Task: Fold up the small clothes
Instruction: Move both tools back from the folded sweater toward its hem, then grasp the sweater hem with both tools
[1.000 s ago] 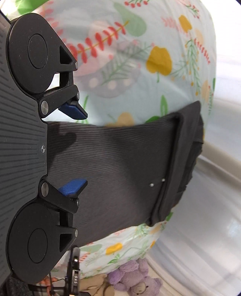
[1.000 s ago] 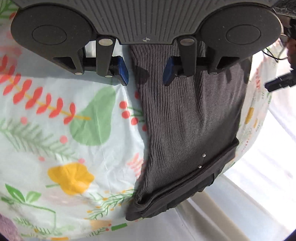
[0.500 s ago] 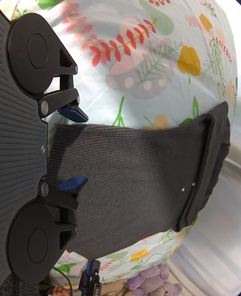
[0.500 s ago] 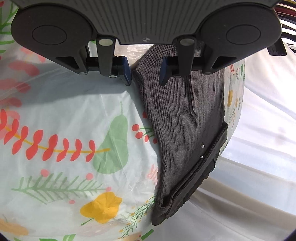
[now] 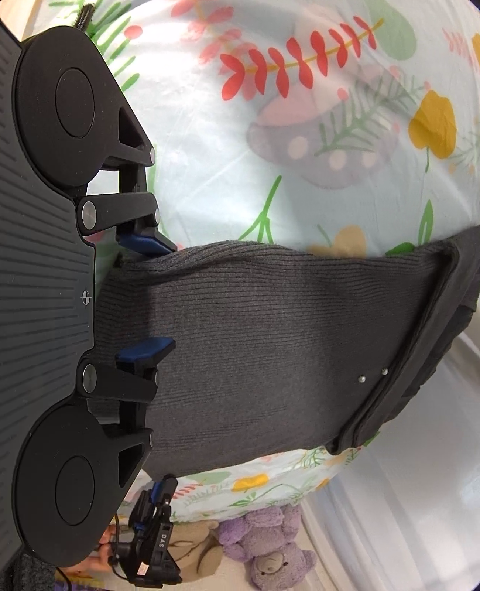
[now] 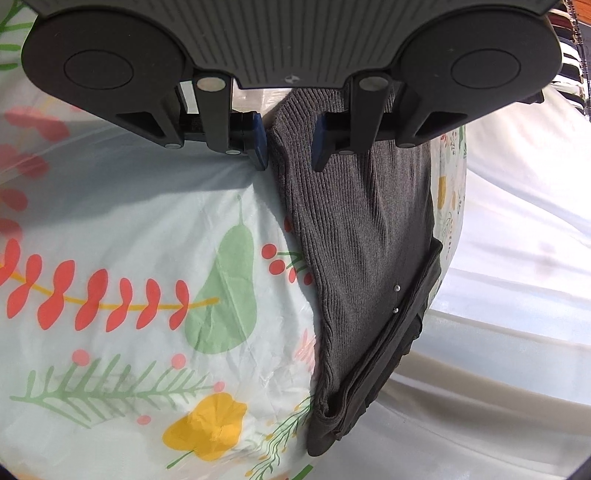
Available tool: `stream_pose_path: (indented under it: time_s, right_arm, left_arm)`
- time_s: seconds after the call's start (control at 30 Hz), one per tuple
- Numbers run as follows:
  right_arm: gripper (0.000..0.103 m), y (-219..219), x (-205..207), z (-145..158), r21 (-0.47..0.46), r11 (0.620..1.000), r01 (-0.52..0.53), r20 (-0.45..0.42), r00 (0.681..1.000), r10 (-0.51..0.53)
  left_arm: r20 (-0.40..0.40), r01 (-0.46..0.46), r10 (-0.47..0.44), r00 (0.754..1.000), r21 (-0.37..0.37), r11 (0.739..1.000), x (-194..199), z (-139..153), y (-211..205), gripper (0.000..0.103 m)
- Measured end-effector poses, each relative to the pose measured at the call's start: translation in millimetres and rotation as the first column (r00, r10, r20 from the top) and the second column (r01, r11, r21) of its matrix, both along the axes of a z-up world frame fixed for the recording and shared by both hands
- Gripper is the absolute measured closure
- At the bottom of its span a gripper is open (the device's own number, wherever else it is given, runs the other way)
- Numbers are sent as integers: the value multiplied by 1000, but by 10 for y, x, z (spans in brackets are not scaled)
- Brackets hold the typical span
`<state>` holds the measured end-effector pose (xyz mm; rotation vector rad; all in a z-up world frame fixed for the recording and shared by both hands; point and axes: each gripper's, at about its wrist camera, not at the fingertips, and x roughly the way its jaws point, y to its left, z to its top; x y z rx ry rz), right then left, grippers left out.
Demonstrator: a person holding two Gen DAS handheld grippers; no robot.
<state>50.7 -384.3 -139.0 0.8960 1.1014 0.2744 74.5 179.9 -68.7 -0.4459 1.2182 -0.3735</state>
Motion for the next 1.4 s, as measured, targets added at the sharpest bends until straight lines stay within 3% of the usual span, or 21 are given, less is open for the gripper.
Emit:
stream_pose_path:
  time_s: [0.07,0.17,0.27,0.47,0.6,0.7,0.83,0.97,1.1,1.17,1.23,1.27,1.33,1.4]
  right_arm:
    - [85,19,24,-26,10,1000,-9,-2,1000,9]
    - [95,40,54,-58,13,1000,-15,-8,1000,15]
    - [97,47,78,-85,37,999,-12,-11,1000,12]
    - [97,67,163,30,92,996,2,30,1000,-5]
    - [97,75,363,223,114,993,12,98,995,-23]
    - [98,120,642,379,104,994,11,156,987,-27]
    - [98,255,1067,548,31,999,18,243,970,-25]
    - [100,397,1491,582,-111,991,77,290,956,-42]
    - [100,560,1779,574,-298,949,107,332,943,-2]
    - [99,612,1813,584,-358,926,120,367,930,21]
    - [96,623,1802,595,-403,905,135,386,922,35]
    - [96,610,1789,577,-401,908,120,379,924,46]
    - [90,586,1782,498,-385,922,46,336,937,93]
    - [74,637,1750,394,-403,914,-47,278,945,171]
  left_arm:
    - [4,15,-15,1000,9,1000,15,-11,-26,61]
    - [0,34,-34,999,8,999,42,-36,-56,86]
    - [6,23,-23,1000,-28,999,74,-37,-48,93]
    - [112,-12,25,993,-118,993,180,242,-22,95]
    - [229,-48,81,970,-144,988,413,526,42,95]
    - [271,-102,145,951,-166,981,696,619,69,95]
    - [301,-174,214,929,-155,972,1090,595,54,95]
    - [300,-229,250,921,-105,968,1401,458,17,95]
    - [307,-240,238,922,-30,970,1541,279,-46,91]
    - [349,-243,219,911,28,970,1526,262,-55,83]
    - [394,-281,223,892,98,955,1478,262,-10,64]
    - [397,-282,218,891,110,953,1465,256,34,64]
    - [394,-247,191,899,96,964,1448,246,85,60]
    - [395,-200,147,907,96,975,1442,234,61,50]
